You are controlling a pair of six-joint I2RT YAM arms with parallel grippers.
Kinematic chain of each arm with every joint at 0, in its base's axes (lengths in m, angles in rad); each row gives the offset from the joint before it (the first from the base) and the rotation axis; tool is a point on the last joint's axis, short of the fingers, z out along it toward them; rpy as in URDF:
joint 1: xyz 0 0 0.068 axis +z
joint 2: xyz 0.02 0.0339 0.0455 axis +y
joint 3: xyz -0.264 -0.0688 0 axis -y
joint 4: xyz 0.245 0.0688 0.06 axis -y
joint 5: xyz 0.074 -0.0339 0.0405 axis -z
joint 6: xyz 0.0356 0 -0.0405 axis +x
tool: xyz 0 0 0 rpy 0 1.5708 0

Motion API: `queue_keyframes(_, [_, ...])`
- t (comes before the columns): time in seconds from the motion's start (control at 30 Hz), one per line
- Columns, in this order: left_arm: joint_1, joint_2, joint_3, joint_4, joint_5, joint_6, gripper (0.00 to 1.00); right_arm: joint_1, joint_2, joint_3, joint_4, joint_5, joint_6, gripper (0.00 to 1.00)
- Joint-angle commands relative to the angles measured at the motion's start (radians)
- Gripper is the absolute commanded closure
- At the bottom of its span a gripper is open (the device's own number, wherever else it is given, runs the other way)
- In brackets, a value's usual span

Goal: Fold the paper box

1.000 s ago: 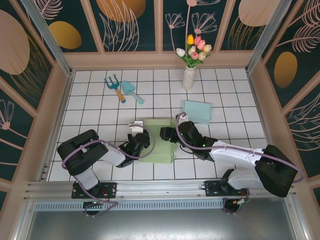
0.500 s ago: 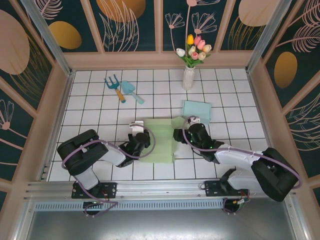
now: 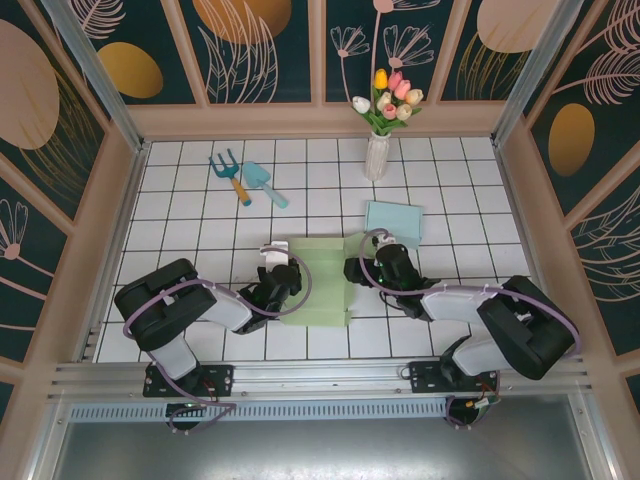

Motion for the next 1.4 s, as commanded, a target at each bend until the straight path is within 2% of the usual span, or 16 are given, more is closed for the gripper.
queue_keyframes(0.0, [-0.004, 0.012, -0.001, -0.008, 0.026, -0.018, 1.0, -0.001, 0.002, 0.006, 0.095, -0.099, 0.016, 0.29])
queue_keyframes(0.17, [-0.005, 0.041, 0.005, -0.01, 0.018, -0.026, 1.0, 0.035, -0.015, 0.024, 0.092, -0.155, 0.028, 0.32])
queue_keyframes(0.43, [-0.005, 0.043, 0.016, -0.017, 0.028, -0.037, 1.0, 0.132, 0.011, 0.071, 0.092, -0.134, 0.048, 0.32])
queue_keyframes(0.6, [-0.005, 0.044, 0.016, -0.021, 0.025, -0.043, 1.0, 0.16, 0.069, 0.093, 0.102, -0.117, 0.049, 0.33])
queue_keyframes(0.7, [-0.005, 0.043, 0.014, -0.026, 0.018, -0.038, 1.0, 0.167, 0.05, 0.095, 0.076, -0.103, 0.041, 0.33])
queue_keyframes(0.87, [-0.004, 0.029, 0.012, -0.049, -0.011, -0.005, 1.0, 0.173, -0.088, 0.105, -0.099, -0.033, -0.009, 0.33])
queue_keyframes(1.2, [-0.005, -0.012, 0.008, -0.045, -0.061, 0.121, 1.0, 0.184, -0.469, 0.149, -0.616, 0.153, -0.179, 0.29])
queue_keyframes(1.3, [-0.005, -0.012, -0.002, -0.004, -0.05, 0.169, 1.0, 0.183, -0.544, 0.14, -0.678, 0.282, -0.276, 0.27])
queue_keyframes(1.37, [-0.005, -0.013, -0.014, 0.035, -0.038, 0.204, 1.0, 0.178, -0.561, 0.11, -0.643, 0.376, -0.353, 0.31])
